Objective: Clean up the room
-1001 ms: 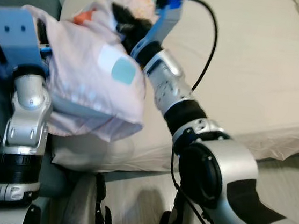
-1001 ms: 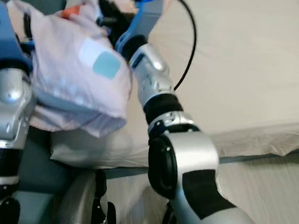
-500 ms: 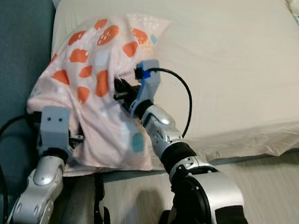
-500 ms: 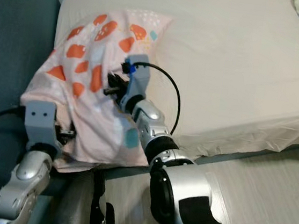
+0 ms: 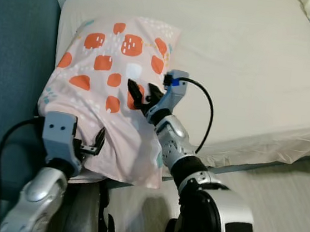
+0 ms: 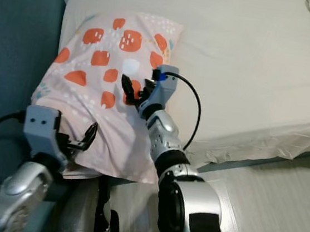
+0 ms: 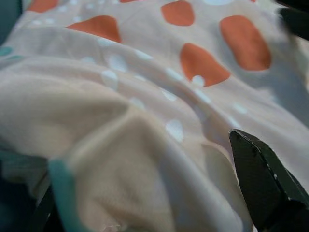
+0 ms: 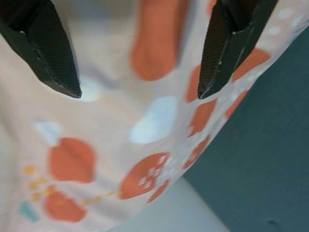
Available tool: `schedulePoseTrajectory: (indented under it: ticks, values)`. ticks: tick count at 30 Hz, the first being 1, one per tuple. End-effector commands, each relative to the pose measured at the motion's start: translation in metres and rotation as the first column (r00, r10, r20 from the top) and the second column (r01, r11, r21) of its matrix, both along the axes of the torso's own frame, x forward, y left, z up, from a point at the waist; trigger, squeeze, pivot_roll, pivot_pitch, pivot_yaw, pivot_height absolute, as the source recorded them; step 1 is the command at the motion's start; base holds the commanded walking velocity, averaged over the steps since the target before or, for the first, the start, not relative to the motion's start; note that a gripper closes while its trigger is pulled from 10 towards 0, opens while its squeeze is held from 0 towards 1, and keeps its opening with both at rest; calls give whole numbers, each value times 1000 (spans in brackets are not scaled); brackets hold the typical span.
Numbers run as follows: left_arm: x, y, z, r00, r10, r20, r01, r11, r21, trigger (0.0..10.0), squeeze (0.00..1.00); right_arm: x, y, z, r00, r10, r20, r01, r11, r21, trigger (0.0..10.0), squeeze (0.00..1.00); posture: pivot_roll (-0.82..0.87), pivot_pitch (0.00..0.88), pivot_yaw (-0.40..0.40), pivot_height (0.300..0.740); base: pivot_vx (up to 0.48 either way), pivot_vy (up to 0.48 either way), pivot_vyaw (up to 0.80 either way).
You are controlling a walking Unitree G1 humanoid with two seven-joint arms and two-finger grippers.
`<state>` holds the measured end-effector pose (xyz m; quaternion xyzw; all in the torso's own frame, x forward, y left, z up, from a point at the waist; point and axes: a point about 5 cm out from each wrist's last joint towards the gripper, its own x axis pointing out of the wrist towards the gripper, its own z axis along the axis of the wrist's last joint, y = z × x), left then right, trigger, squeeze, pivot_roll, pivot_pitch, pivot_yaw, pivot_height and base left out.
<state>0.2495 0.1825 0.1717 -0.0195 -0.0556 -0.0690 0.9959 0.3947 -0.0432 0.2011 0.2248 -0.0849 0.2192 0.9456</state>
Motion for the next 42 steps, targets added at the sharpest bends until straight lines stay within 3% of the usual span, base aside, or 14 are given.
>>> schedulePoseTrajectory:
  ticks: [1, 3, 5, 10, 14, 21, 24, 26, 27, 31, 34, 35, 38, 42]
  values:
    - [-9, 24, 1, 999, 42, -19, -42, 999, 18, 10000, 0, 1, -22, -9, 992, -126, -27, 128, 990, 61, 10000, 0, 179, 361, 4, 581, 0, 0, 0]
    - [-10, 59, 8, 984, 178, 10, -179, 983, 52, 10000, 0, 4, -49, -12, 973, -224, -54, 228, 970, 89, 10000, 0, 180, 358, 1, 581, 0, 0, 0]
    - [-10, 67, 10, 977, 210, 19, -211, 976, 60, 10000, 0, 4, -54, -13, 969, -241, -60, 246, 965, 97, 10000, 0, 180, 358, 1, 581, 0, 0, 0]
    - [-5, 123, 32, 898, 429, 100, -437, 896, 79, 10000, 0, 7, -93, -21, 939, -327, -105, 333, 942, 49, 10000, 0, 176, 354, -9, 581, 0, 0, 0]
    - [-6, 139, 40, 869, 478, 125, -491, 865, 103, 10000, 0, 6, -111, -25, 913, -387, -131, 395, 918, 35, 10000, 0, 176, 355, -10, 581, 0, 0, 0]
    - [0, 145, 66, 842, 494, 219, -519, 852, 74, 10000, 0, 4, -134, -36, 864, -455, -214, 471, 882, 27, 10000, 0, 176, 354, -15, 581, 0, 0, 0]
    - [9, 141, 72, 865, 456, 209, -470, 883, 15, 10000, 0, 3, -135, -39, 861, -452, -231, 470, 882, 24, 10000, 0, 180, 354, -16, 581, 0, 0, 0]
    - [21, 118, 53, 941, 321, 108, -326, 945, 31, 10000, 0, 2, -132, -43, 861, -445, -245, 462, 887, 17, 10000, 0, 182, 352, -16, 581, 0, 0, 0]
    - [23, 111, 46, 957, 281, 77, -285, 958, 45, 10000, 0, 2, -130, -45, 862, -442, -248, 460, 888, 13, 10000, 0, 180, 350, -15, 581, 0, 0, 0]
    - [26, 97, 32, 970, 243, 24, -244, 967, 77, 10000, 0, 1, -122, -46, 880, -418, -224, 422, 906, -31, 10000, 0, 180, 347, -14, 581, 0, 0, 0]
    - [28, 60, 6, 987, 159, -36, -155, 984, 89, 10000, 0, -4, -80, -45, 980, -194, -49, 179, 961, -211, 10000, 0, 174, 336, -18, 581, 0, 0, 0]
    - [28, 60, 6, 987, 159, -36, -155, 984, 89, 10000, 0, -4, -80, -45, 980, -194, -49, 179, 961, -211, 10000, 0, 174, 336, -18, 581, 0, 0, 0]
    - [21, 19, -5, 996, -74, -54, 73, 997, -21, 10000, 0, -22, -35, -41, 989, 111, 99, -80, 958, -277, 10000, 0, 158, 319, -19, 581, 0, 0, 0]
    - [17, 3, -8, 985, -165, -57, 163, 986, -43, 10000, 0, -30, -25, -41, 977, 168, 131, -125, 950, -286, 10000, 0, 158, 316, -21, 581, 0, 0, 0]
